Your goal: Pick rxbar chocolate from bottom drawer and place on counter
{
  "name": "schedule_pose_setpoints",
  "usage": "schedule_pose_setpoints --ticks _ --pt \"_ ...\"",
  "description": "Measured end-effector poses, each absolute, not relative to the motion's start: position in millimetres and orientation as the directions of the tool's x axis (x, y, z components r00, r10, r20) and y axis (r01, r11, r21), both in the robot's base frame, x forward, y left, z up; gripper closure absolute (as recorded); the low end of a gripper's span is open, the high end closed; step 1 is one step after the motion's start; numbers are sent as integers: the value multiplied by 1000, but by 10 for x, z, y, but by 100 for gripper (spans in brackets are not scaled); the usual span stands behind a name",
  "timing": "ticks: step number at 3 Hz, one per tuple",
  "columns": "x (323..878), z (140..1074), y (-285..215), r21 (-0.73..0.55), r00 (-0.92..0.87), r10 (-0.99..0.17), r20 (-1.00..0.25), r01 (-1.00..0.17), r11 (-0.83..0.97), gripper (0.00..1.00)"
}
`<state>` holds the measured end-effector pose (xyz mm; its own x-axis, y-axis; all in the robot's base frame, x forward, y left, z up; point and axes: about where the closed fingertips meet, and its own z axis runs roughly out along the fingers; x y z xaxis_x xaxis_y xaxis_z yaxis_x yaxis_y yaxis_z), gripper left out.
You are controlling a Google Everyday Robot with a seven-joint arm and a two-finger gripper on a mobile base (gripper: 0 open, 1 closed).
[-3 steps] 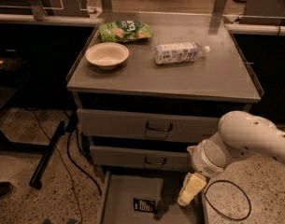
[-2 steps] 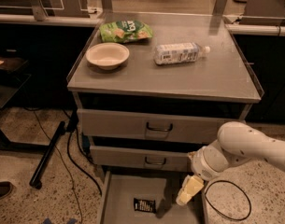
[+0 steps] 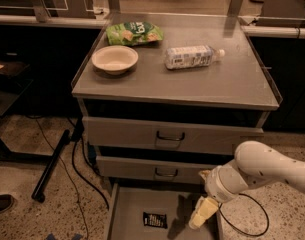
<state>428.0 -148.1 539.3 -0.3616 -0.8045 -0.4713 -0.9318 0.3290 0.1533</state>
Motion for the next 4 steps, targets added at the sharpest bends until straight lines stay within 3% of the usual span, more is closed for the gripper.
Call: schedule_pose_setpoints --ticks 2,4 --pt "4050 4487 -1326 254 -397 -784 -478 -917 309 0" --pt "3979 4177 -1282 295 -417 -757 -503 -906 303 0"
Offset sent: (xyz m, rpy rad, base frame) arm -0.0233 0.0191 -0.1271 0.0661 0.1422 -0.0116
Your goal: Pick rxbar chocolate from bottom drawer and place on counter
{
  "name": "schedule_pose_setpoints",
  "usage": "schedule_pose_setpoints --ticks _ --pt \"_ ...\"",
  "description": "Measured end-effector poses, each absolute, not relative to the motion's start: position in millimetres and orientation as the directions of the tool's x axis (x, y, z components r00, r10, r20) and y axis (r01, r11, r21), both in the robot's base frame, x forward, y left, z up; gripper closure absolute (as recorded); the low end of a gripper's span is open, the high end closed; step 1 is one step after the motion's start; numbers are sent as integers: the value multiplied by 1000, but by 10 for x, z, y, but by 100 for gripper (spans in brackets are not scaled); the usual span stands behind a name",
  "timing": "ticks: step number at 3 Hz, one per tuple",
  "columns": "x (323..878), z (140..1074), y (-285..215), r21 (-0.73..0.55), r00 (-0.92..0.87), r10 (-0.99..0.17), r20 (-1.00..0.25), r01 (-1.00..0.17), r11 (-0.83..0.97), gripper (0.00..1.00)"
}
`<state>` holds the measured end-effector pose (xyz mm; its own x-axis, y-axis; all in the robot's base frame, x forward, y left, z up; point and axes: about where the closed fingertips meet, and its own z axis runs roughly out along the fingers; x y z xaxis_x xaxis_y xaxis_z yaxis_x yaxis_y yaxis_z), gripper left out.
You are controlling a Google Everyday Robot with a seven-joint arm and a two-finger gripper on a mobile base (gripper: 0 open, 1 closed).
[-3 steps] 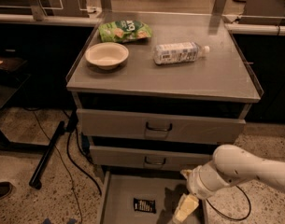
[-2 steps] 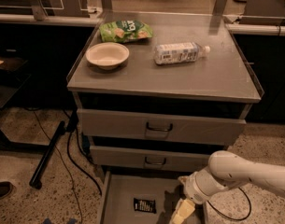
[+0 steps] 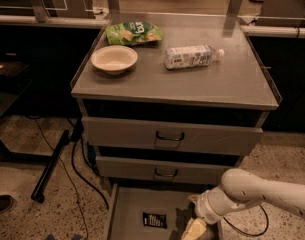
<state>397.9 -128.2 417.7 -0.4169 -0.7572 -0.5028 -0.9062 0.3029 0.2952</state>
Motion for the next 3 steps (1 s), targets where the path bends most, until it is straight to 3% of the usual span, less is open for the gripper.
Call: schedule_pose_setpoints --ticks 1,3 --pt "3906 3709 -1227 351 -439 -719 -539 -893 282 0" --pt "3884 3645 -1207 365 -441 -701 -561 -891 268 0"
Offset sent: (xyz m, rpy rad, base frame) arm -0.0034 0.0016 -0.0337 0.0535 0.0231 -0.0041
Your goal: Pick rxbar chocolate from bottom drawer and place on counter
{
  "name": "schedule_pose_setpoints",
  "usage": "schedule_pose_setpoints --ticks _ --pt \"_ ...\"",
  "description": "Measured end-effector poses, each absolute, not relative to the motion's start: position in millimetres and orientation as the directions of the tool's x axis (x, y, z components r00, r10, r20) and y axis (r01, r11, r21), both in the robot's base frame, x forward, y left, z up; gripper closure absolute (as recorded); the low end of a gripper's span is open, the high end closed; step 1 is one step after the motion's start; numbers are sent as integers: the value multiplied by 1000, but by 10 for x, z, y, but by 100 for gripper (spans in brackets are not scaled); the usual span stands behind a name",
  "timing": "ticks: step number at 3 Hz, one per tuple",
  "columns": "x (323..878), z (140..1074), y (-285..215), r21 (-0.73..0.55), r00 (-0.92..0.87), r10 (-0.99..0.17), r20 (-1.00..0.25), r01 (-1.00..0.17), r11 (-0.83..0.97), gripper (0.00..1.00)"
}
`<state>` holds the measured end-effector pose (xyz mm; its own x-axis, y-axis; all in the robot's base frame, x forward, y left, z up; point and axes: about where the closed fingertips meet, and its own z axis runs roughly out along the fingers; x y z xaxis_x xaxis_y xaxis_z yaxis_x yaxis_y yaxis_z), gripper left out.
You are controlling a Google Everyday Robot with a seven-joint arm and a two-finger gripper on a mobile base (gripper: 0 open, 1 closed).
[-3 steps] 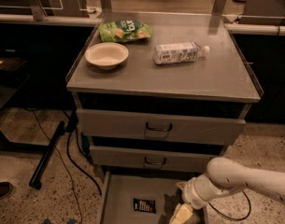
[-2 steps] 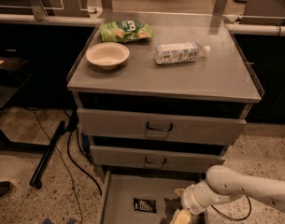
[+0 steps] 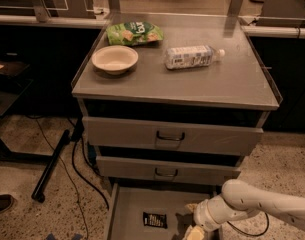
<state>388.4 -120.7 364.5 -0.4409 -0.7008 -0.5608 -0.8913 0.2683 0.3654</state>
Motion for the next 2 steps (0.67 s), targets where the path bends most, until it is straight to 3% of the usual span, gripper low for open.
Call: schedule_pose_setpoints --ticks 2 --pt "4046 2901 -1098 380 -486 -610 -626 -873 305 0"
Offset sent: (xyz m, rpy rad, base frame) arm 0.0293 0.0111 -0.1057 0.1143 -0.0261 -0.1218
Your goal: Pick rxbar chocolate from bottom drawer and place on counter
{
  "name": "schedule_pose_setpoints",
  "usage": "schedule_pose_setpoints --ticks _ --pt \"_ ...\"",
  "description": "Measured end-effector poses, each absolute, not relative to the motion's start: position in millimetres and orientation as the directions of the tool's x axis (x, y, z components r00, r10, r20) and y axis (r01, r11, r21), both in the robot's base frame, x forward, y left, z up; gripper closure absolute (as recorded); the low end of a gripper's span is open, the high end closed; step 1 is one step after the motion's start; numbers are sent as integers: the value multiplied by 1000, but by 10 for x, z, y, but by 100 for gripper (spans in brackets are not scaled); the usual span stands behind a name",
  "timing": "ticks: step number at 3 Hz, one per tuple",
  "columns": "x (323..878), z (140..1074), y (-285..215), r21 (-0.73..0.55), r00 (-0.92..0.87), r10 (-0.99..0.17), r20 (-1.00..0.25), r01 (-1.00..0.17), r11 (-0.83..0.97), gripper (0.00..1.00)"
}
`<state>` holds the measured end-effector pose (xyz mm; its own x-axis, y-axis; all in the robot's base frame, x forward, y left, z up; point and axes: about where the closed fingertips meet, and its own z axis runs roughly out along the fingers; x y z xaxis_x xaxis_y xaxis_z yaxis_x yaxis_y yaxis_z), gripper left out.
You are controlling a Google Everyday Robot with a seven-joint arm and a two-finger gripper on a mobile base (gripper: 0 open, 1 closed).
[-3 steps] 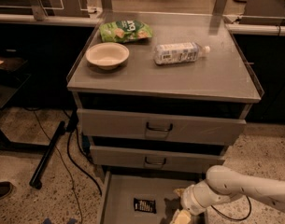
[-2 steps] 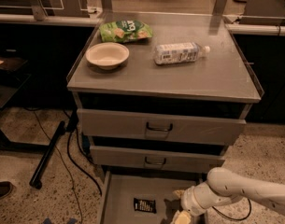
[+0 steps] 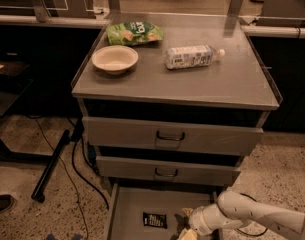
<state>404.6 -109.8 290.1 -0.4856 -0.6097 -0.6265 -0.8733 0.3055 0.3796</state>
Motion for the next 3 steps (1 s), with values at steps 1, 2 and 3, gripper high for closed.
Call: schedule_pose_setpoints --ticks 1,2,3 --pt "4055 2884 -1081 378 -483 -608 -630 -875 304 0" --pt "4150 2688 -887 353 -452 -595 -665 -892 283 0" --pt "4342 2511 -698 317 -405 -600 -690 -914 252 0"
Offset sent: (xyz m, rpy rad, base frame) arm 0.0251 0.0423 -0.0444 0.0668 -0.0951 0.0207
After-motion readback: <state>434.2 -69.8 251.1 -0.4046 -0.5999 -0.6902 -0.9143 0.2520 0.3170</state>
